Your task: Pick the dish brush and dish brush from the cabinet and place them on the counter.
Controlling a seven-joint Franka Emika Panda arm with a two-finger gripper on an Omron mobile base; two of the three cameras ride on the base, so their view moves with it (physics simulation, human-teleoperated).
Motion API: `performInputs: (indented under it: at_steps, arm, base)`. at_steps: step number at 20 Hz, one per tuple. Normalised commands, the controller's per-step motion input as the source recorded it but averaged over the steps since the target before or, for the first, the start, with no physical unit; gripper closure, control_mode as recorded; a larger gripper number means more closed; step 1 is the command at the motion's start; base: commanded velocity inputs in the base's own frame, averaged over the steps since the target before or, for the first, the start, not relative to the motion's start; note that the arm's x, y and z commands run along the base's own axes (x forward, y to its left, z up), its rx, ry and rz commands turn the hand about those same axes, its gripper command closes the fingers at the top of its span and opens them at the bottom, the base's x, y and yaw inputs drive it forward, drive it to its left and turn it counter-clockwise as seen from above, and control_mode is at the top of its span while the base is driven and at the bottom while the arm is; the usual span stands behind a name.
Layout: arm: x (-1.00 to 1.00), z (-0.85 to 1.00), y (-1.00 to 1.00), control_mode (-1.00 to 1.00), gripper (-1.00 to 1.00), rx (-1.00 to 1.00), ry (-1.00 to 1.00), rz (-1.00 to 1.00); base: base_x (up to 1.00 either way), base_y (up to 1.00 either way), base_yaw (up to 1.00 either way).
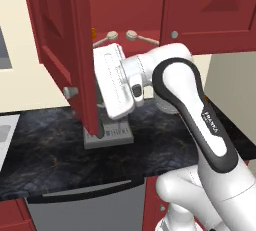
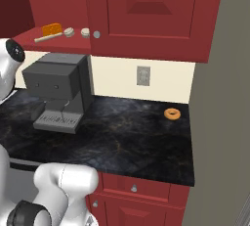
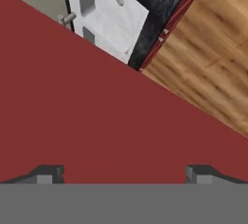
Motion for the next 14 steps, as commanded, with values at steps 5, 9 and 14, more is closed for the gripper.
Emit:
performInputs:
  at_steps: [5, 9, 14]
  arm:
    - [0.00, -0.07, 0.31, -1.00, -1.00, 0.00, 0.00, -0.11]
    - [0.01, -0.03, 0.14, -1.00, -1.00, 0.00, 0.00, -0.07]
    - [0.03, -0.09, 0.36, -1.00, -1.00, 0.00, 0.00, -0.10]
  base:
    - [0.00, 0.00, 0.00]
    - [0.00, 0.00, 0.00]
    - [0.00, 0.00, 0.00]
